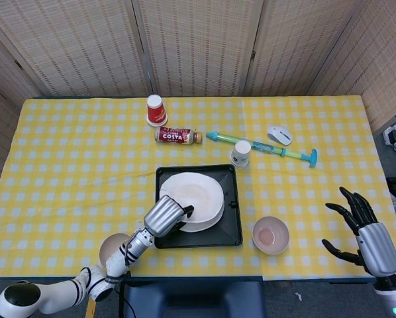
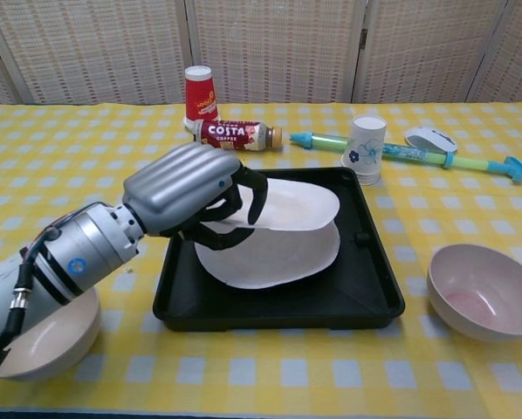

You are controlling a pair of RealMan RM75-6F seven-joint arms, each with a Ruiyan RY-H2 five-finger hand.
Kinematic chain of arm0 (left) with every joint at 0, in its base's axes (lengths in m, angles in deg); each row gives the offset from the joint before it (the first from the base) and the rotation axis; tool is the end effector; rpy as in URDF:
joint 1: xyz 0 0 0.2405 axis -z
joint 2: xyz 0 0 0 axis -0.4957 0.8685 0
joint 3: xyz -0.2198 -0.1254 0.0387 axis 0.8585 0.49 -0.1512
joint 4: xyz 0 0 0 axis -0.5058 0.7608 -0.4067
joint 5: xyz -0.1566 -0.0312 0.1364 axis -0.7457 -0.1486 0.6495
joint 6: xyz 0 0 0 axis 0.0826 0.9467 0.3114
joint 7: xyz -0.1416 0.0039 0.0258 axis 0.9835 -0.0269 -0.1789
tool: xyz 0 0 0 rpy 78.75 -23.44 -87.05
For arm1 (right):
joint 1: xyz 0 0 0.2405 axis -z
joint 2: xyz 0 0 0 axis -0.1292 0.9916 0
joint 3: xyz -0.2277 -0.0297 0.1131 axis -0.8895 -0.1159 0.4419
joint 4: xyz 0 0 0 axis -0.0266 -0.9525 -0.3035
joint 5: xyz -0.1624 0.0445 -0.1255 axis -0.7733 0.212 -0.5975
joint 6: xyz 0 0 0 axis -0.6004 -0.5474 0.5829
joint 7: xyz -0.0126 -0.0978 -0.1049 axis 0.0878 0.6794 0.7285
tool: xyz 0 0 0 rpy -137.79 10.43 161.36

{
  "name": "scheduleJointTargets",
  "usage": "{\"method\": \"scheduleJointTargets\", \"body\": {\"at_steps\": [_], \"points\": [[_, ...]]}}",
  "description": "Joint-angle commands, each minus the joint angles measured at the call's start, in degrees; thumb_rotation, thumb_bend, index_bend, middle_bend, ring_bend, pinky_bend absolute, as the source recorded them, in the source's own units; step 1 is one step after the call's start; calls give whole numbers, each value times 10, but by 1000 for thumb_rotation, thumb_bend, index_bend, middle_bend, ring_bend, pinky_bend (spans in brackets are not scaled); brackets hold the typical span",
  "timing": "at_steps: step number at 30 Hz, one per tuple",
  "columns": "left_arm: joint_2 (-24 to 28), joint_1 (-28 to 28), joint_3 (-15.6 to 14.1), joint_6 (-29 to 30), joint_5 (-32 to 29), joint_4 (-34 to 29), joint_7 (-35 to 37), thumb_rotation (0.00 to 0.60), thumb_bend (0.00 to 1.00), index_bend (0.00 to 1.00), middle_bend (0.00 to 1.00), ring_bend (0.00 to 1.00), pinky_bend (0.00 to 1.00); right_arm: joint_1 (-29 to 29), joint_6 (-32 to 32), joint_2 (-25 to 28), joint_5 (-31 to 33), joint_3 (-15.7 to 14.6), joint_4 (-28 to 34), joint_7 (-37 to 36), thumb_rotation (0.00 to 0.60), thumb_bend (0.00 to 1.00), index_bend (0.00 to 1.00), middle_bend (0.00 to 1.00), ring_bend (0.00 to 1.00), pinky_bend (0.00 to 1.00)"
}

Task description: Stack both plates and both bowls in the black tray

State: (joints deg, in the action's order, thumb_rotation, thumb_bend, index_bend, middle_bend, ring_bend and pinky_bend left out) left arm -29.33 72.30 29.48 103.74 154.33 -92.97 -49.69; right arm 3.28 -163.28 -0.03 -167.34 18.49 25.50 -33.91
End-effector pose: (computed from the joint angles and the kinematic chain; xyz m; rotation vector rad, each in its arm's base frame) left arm -0.1012 0.3036 -0.0913 -2.0214 -0.5540 -1.3899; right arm -0.2828 -0.1584 0.1604 1.4235 -1.0098 1.2907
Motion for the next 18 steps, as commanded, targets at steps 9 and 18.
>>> {"method": "scheduleJointTargets", "body": {"at_steps": [9, 18], "points": [[-52, 29, -10, -20, -2, 64, 33, 600, 521, 630, 1000, 1000, 1000, 16, -22, 13, 10, 5, -5, -23, 600, 252, 239, 0, 0, 0], [-54, 38, -15, -51, -20, 72, 48, 600, 502, 400, 1000, 1000, 1000, 20, -22, 19, 7, 5, -8, -26, 600, 252, 239, 0, 0, 0]]}}
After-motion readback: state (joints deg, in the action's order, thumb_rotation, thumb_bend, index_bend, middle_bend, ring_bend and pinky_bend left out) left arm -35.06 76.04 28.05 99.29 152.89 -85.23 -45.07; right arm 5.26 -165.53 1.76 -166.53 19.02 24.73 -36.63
